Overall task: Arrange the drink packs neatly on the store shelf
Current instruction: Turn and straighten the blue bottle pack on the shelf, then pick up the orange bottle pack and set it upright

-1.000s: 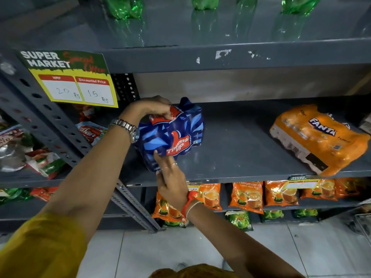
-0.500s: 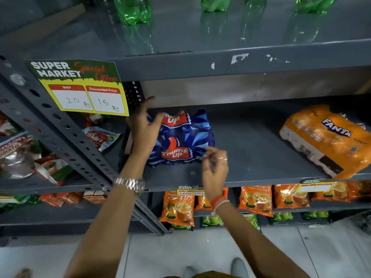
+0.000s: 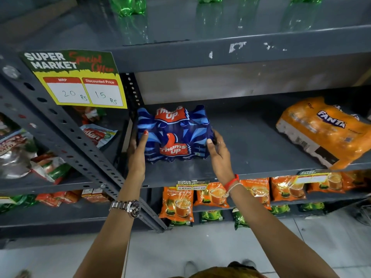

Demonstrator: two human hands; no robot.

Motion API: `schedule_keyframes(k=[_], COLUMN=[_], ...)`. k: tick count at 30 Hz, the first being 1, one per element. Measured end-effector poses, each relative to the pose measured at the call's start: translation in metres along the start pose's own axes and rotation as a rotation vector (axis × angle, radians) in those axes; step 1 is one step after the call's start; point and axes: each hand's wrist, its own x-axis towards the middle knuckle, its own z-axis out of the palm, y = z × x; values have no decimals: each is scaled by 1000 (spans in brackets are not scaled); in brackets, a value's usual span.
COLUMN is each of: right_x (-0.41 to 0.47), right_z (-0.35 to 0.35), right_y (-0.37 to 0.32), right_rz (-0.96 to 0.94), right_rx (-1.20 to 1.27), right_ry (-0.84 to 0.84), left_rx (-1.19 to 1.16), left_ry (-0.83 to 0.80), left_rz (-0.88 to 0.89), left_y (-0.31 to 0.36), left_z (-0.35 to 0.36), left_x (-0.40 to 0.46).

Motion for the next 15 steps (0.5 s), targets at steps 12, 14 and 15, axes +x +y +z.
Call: schedule_keyframes(k=[12, 14, 15], right_x=[-1, 2, 5], right_z=[-112, -161, -185], right_y=[-38, -52, -58], right_rz=[-165, -196, -197], right_rx=[-54, -160, -235], right_ry=[550, 731, 821], left_rx=[137, 223, 234], left_ry=[410, 375, 337], left_rz=[837, 1017, 1075], left_y=[4, 7, 9], left_z=[82, 122, 146], left_x=[-65, -74, -76])
